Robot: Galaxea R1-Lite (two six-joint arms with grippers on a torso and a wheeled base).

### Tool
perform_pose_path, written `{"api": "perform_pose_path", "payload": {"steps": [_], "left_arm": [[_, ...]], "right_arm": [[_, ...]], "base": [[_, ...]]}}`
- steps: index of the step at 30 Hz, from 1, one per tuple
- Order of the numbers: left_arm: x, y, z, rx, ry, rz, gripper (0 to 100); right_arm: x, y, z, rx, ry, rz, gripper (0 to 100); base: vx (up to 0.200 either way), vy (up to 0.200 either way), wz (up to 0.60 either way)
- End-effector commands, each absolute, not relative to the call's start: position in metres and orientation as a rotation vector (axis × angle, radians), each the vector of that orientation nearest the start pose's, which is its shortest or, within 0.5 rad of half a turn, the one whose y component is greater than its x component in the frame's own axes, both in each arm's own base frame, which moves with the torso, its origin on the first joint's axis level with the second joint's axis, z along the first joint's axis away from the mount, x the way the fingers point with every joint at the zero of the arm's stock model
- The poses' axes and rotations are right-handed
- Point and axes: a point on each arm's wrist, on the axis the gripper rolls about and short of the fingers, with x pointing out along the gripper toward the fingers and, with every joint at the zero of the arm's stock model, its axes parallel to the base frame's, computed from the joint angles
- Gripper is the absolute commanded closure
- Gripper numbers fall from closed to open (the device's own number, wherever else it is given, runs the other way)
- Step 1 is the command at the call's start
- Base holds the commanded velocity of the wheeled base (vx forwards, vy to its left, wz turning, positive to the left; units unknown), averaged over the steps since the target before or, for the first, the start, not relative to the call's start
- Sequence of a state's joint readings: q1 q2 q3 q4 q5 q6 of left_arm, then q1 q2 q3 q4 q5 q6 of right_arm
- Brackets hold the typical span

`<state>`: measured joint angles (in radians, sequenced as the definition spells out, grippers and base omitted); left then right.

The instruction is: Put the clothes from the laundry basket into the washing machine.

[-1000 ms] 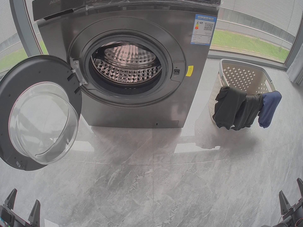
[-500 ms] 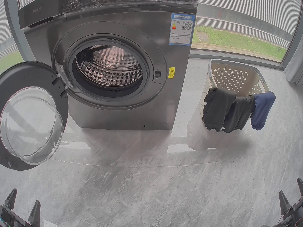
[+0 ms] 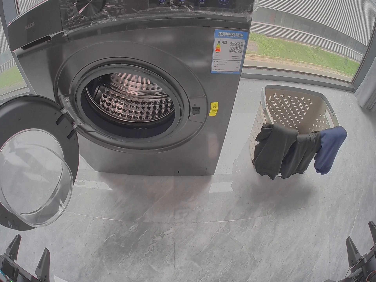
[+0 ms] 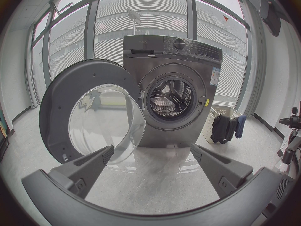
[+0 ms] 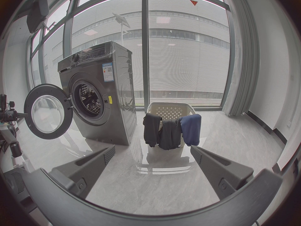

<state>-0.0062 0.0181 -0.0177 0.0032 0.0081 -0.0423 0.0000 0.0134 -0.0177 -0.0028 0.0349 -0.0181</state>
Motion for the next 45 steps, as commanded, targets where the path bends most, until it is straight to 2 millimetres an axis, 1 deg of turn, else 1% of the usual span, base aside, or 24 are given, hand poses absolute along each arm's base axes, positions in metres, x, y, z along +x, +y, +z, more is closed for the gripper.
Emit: {"api": "perform_pose_path", "payload": {"steps": [1, 3, 27, 36, 45], "left_arm": [[-0.0223, 0.0003, 0.0762, -0.043, 0.009, 0.003, 0], [-0.0224, 0.0003, 0.0767, -0.043, 0.008, 0.003, 0], [-0.0223, 0.0003, 0.0767, -0.043, 0.009, 0.003, 0], [-0.0223, 0.0003, 0.0767, -0.043, 0.009, 0.003, 0], [-0.0224, 0.0003, 0.0767, -0.041, 0.008, 0.003, 0]], "right_arm": [[-0.0223, 0.0008, 0.0759, -0.018, 0.003, 0.035, 0], [-0.0223, 0.0008, 0.0759, -0.018, 0.003, 0.035, 0], [-0.0223, 0.0008, 0.0759, -0.018, 0.003, 0.035, 0], [-0.0223, 0.0008, 0.0759, -0.018, 0.003, 0.035, 0], [-0.0223, 0.0008, 0.0759, -0.018, 0.003, 0.035, 0]], "base": [[0.0, 0.0, 0.0], [0.0, 0.0, 0.0], [0.0, -0.2, 0.0], [0.0, 0.0, 0.0], [0.0, -0.2, 0.0]]}}
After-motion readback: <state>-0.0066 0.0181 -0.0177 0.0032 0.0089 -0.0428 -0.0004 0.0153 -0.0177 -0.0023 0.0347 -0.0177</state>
